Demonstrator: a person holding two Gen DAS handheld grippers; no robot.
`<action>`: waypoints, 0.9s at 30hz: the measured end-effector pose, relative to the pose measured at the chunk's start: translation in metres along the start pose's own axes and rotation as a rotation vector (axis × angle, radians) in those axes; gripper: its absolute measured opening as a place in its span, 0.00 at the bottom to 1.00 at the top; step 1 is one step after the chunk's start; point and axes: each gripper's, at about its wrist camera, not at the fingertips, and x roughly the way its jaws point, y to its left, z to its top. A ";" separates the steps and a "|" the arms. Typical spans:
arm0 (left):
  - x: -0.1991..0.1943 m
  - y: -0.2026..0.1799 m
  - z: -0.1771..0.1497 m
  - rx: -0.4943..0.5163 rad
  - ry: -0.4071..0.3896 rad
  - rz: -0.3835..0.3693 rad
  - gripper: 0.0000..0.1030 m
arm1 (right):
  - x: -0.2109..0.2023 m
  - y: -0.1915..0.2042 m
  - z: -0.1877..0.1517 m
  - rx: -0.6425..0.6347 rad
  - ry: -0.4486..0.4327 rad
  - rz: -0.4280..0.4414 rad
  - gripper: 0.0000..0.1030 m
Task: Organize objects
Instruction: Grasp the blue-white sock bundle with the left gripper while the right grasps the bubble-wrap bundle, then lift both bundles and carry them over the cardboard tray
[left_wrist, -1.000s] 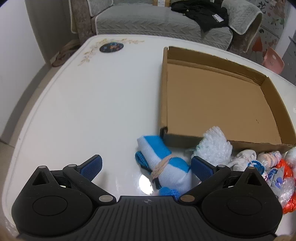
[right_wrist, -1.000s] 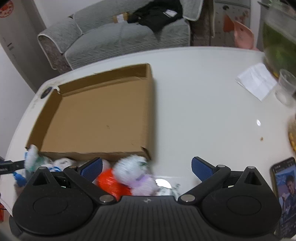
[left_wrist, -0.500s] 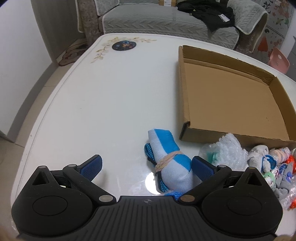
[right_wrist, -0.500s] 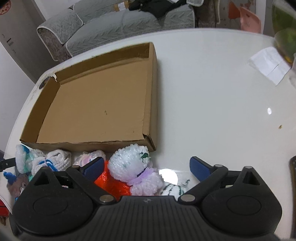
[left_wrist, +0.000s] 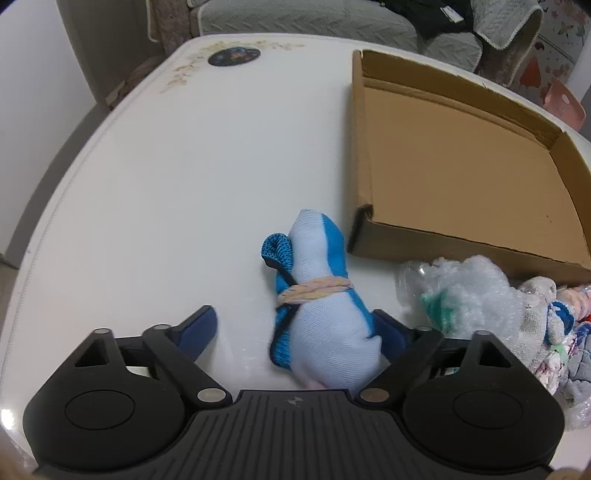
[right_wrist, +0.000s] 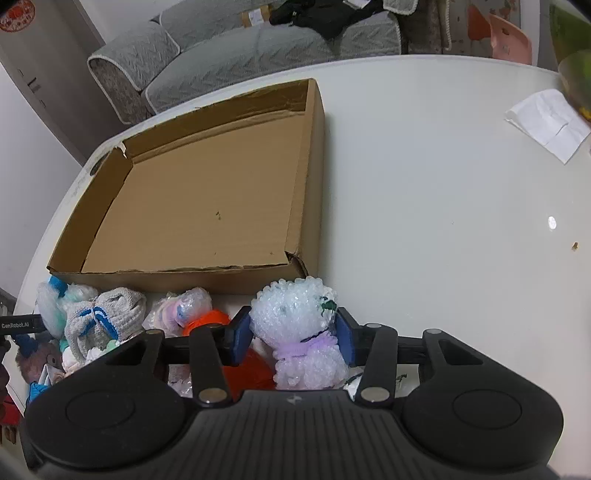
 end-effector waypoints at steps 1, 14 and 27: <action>-0.002 0.001 0.000 -0.005 -0.006 -0.003 0.77 | -0.002 -0.001 -0.001 0.001 -0.001 0.002 0.41; -0.020 0.034 -0.002 -0.091 -0.081 -0.008 0.55 | -0.038 -0.032 -0.003 0.045 -0.089 -0.012 0.39; -0.081 0.072 0.036 -0.087 -0.256 0.064 0.53 | -0.058 -0.033 0.045 0.031 -0.208 -0.042 0.39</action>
